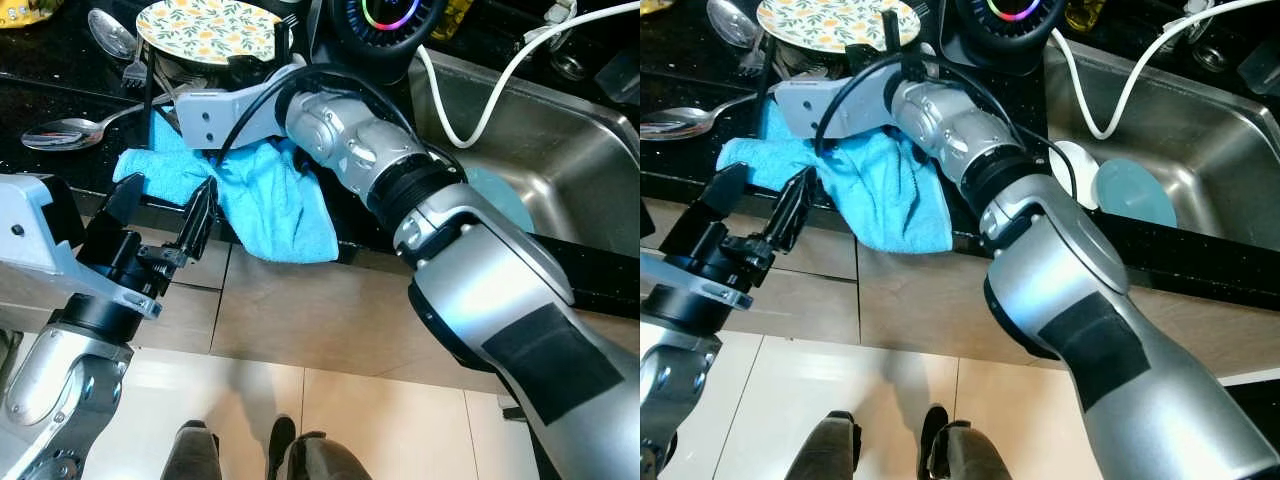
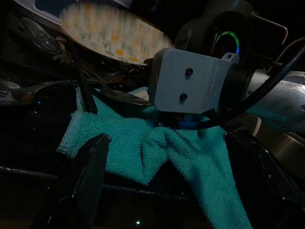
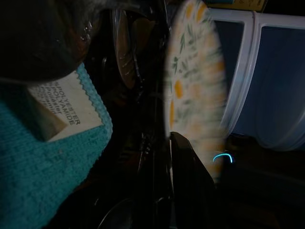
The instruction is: Kitchen organization
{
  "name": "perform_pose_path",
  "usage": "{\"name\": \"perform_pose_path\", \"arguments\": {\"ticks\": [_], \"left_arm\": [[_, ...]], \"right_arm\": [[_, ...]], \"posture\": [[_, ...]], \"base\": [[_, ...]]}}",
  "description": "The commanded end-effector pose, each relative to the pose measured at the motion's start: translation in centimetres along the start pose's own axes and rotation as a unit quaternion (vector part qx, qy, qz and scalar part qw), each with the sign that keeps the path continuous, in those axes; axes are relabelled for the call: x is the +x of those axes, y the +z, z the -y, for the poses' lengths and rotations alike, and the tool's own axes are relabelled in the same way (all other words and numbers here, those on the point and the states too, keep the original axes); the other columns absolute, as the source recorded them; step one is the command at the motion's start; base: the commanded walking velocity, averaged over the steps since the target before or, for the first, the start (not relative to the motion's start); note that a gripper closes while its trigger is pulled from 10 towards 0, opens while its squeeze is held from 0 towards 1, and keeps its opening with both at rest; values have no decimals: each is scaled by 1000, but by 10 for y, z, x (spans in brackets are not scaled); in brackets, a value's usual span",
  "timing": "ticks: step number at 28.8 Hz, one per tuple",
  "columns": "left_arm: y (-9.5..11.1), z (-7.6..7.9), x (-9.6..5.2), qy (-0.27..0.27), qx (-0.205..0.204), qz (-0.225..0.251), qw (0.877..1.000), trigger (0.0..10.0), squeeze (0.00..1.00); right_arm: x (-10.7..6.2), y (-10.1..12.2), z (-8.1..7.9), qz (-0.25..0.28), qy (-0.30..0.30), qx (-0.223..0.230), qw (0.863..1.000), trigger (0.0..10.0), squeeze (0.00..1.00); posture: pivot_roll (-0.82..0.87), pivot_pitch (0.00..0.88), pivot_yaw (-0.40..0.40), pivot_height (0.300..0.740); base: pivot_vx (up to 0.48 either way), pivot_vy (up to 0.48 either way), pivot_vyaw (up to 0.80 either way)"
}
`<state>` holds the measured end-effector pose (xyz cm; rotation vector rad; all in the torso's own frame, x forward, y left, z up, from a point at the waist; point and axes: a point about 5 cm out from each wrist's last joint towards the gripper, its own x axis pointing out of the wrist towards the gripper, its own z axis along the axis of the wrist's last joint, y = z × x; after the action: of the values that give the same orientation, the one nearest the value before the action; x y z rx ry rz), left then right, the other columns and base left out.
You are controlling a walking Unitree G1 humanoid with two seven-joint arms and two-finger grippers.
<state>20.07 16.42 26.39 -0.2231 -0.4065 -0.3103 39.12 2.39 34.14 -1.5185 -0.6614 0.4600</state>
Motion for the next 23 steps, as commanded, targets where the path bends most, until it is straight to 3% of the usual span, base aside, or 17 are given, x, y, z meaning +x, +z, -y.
{"name": "perform_pose_path", "arguments": {"ticks": [1, 5, 12, 13, 14, 16, 23], "left_arm": [[0, 6, -3, -10, -8, -2, 1000, 10000, 0], [0, 6, -2, -11, -9, -3, 1000, 10000, 0], [-1, 6, 0, -19, -10, -3, 1000, 10000, 0], [0, 6, 2, -24, -10, -2, 1000, 10000, 0], [0, 6, 2, -24, -10, -2, 1000, 10000, 0], [1, 6, 4, -35, -10, 2, 999, 10000, 0], [1, 7, 7, -48, -10, 5, 999, 10000, 0]], "right_arm": [[-3, -7, -15, -9, 29, 1, 1000, 0, 0], [-4, -9, -11, -4, 22, 8, 1000, 0, 0], [-12, -22, -2, 15, -3, 66, 998, 0, 0], [-19, -30, 4, 34, -22, 125, 991, 0, 0], [-19, -30, 4, 34, -22, 125, 991, 0, 0], [-29, -41, 9, 63, -50, 217, 973, 0, 0], [-42, -58, 1, 73, -69, 290, 952, 0, 0]], "posture": [[349, 276, -244, 740], [346, 273, -242, 740], [346, 261, -229, 740], [345, 254, -226, 740], [345, 254, -226, 740], [347, 245, -220, 740], [347, 225, -203, 740]], "base": [[0, 0, 0], [0, 0, 0], [0, 0, 0], [0, 0, 0], [0, 0, 0], [0, 0, 0], [0, 0, 0]]}}
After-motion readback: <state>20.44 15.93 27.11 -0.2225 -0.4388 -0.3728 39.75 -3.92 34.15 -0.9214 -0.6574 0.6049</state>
